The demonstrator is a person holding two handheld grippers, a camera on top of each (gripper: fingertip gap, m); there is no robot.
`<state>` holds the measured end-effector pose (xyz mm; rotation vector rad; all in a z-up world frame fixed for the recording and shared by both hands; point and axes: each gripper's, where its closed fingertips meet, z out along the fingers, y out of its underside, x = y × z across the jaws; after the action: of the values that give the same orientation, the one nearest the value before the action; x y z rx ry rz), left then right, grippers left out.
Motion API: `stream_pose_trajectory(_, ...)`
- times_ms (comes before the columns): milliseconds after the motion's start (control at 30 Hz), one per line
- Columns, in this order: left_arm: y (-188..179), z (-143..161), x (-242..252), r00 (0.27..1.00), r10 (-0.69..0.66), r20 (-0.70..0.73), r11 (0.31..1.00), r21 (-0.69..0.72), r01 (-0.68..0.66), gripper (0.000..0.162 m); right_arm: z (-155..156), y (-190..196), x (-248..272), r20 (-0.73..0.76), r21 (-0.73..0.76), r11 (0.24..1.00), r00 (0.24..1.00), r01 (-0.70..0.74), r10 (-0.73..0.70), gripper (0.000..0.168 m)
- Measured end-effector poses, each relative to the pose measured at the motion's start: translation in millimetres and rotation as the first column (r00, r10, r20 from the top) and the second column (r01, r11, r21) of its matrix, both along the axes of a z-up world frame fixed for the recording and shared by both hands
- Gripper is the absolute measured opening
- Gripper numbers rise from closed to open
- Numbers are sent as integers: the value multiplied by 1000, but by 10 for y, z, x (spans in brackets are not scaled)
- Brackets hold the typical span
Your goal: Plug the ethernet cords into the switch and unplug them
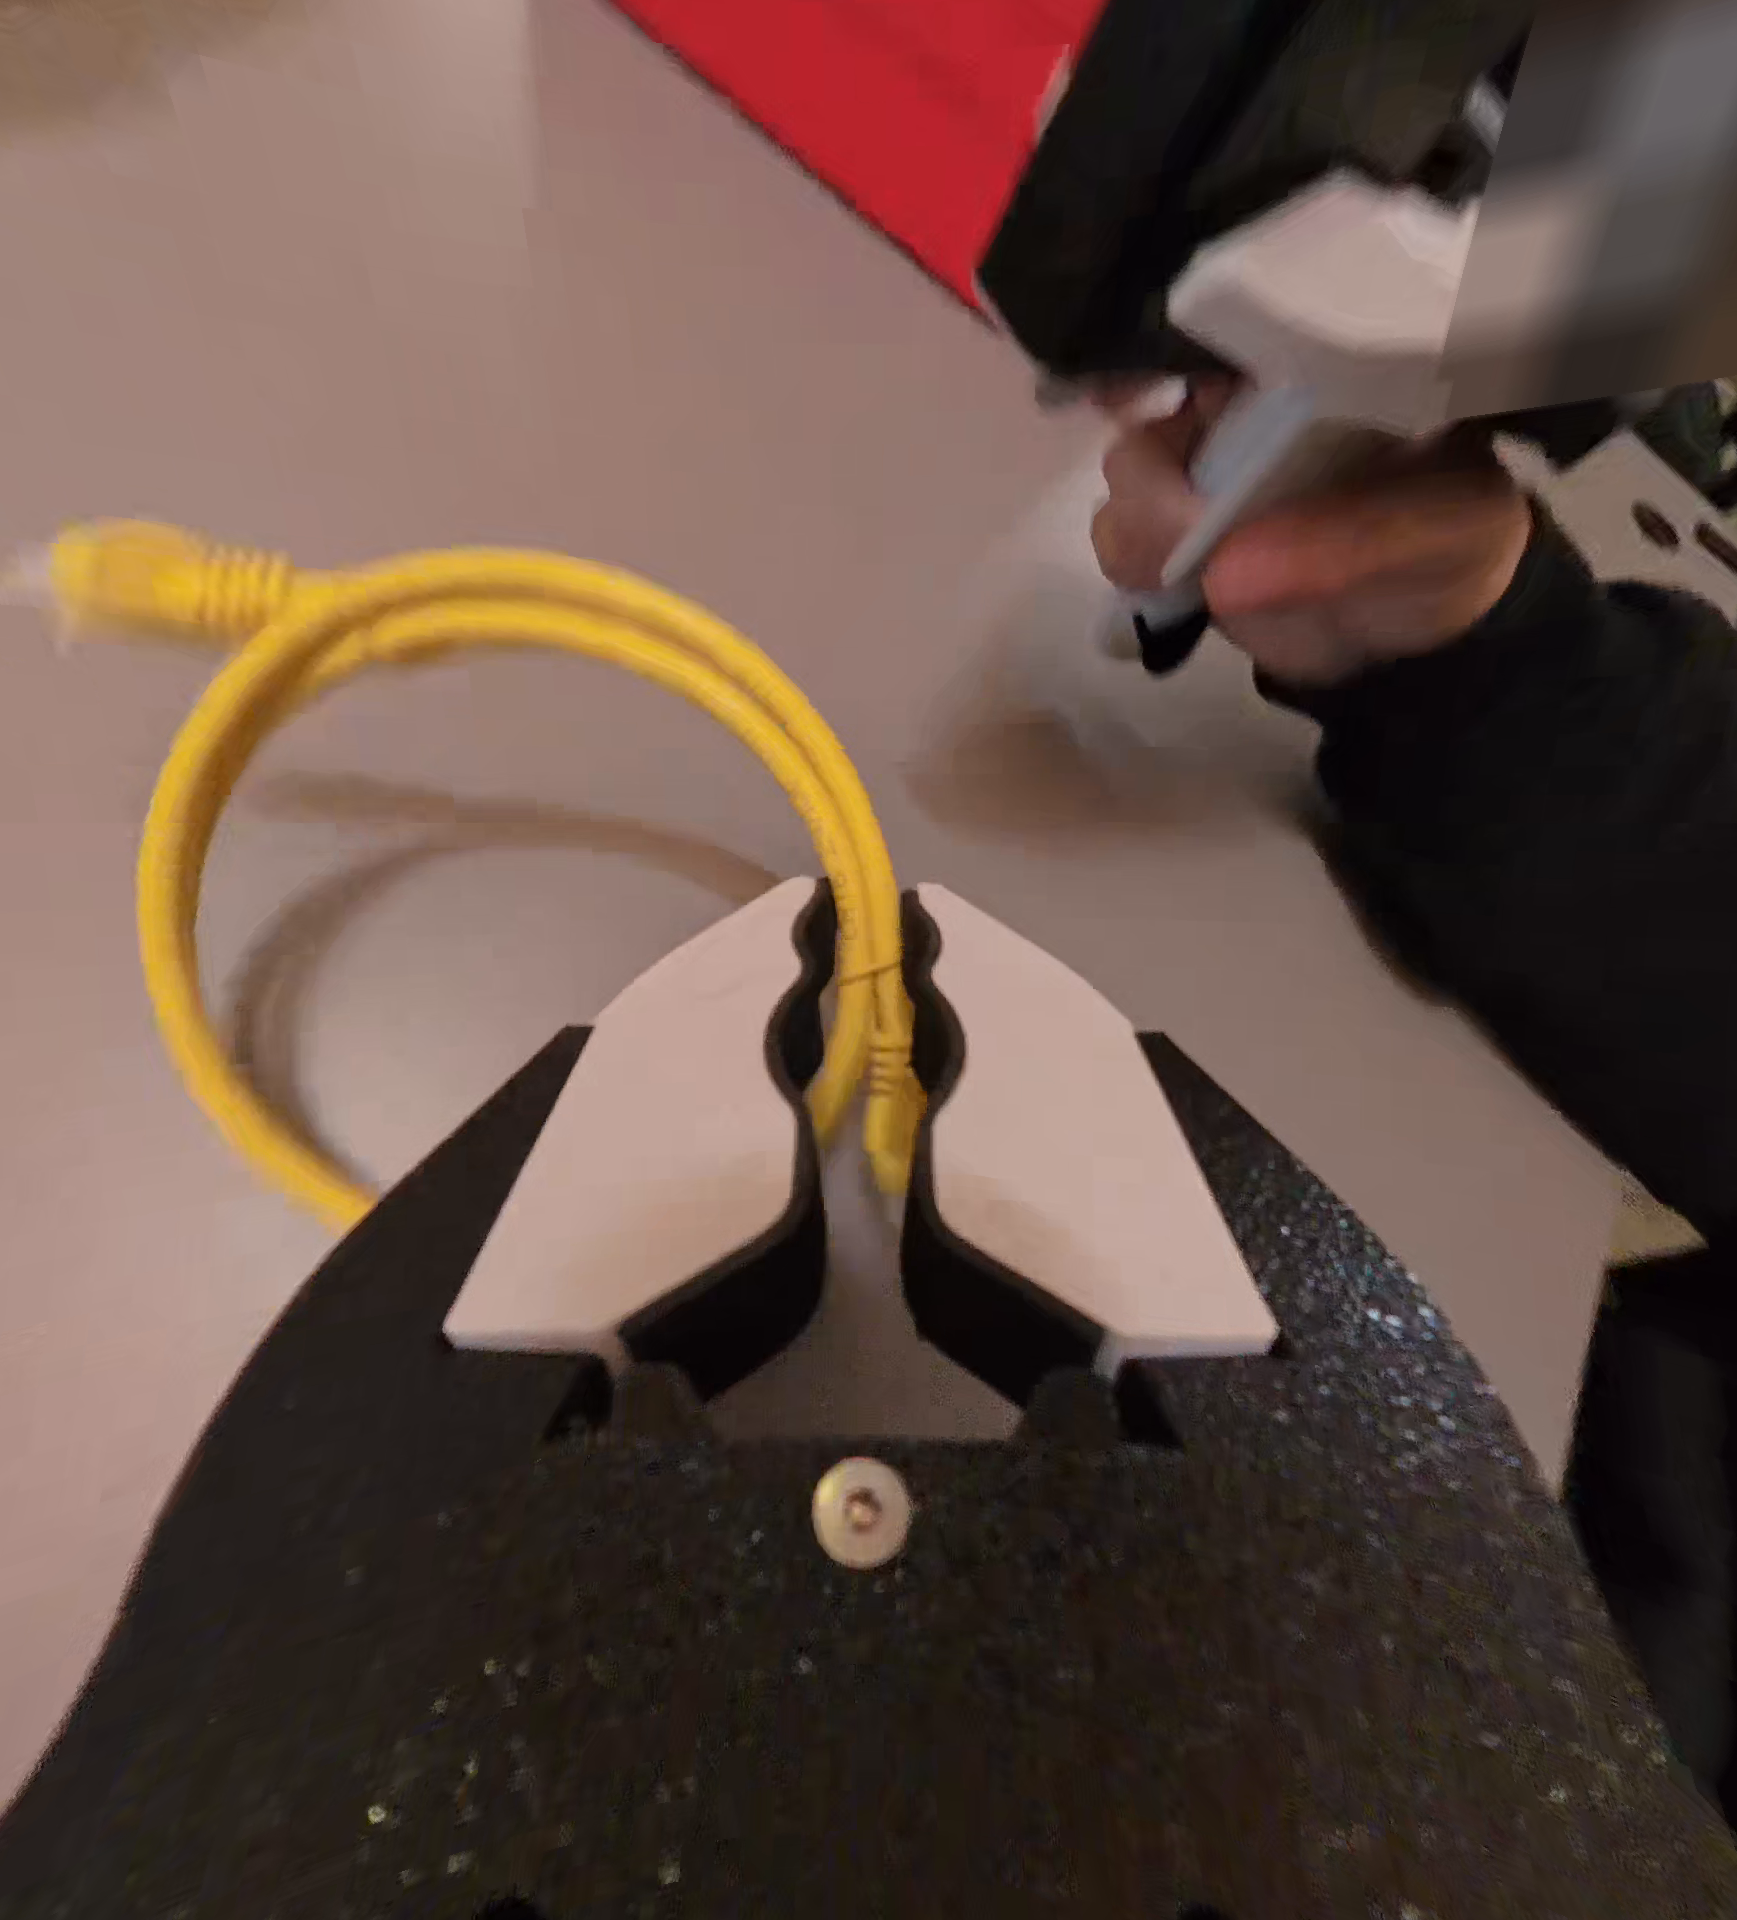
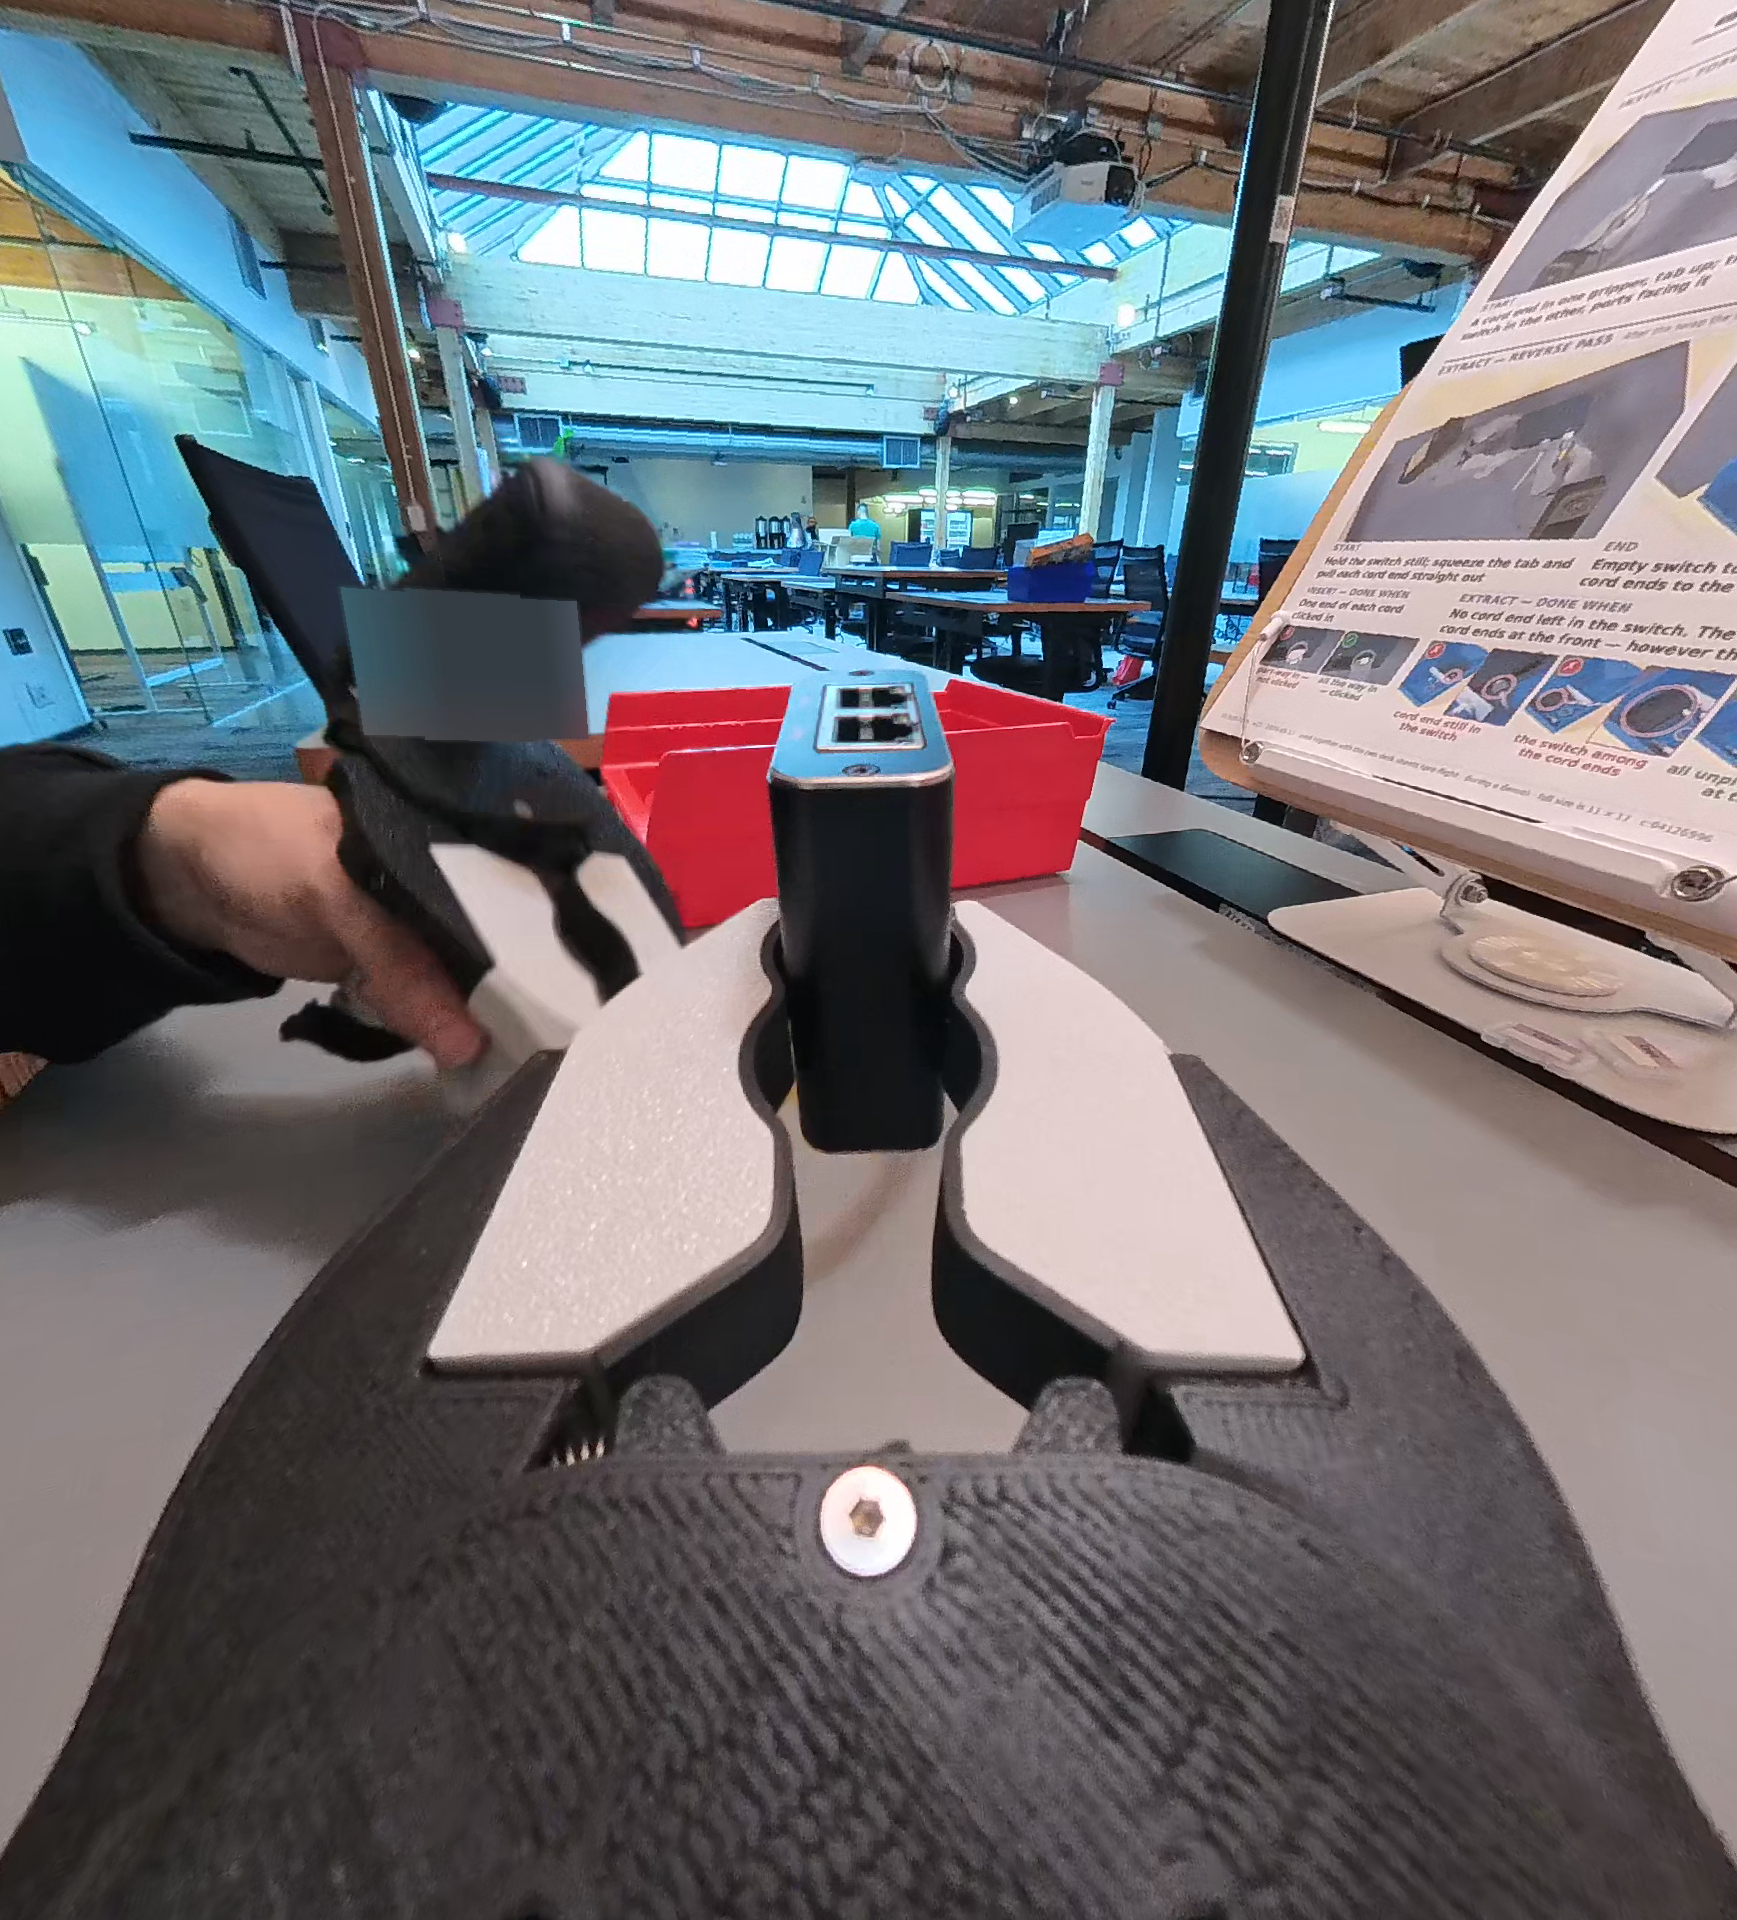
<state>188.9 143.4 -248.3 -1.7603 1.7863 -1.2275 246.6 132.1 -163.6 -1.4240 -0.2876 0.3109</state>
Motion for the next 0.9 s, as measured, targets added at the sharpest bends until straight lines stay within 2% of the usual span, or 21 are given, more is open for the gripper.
stream_pose_trajectory(67,139,193,26,993,51,104,998,15,-53,11,-7,9,-10,-1,-4,1000,1000,-4,4,25)
stream_pose_trajectory(167,226,472,38,967,118,226,992,-72,-104,11,-17,22,-52,6,-7,1000,1000,-17,17,25)
stream_pose_trajectory(300,198,861,9,902,150,405,972,-230,-59,11,-44,48,-108,25,-19,999,999,-27,27,25)
stream_pose_trajectory(433,217,1200,-50,809,198,554,952,-305,-24,11,-35,71,-181,41,-11,999,998,-36,37,25)
stream_pose_trajectory(700,197,1790,-196,618,218,755,973,-221,-74,11,57,186,-308,107,38,998,993,54,-58,25)
stream_pose_trajectory(833,115,1929,-225,589,177,789,982,-180,-53,11,8,231,-392,168,21,998,984,59,-62,25)
stream_pose_trajectory(900,142,1956,-234,575,194,795,979,-192,-65,11,-38,235,-457,174,0,1000,985,18,-18,25)
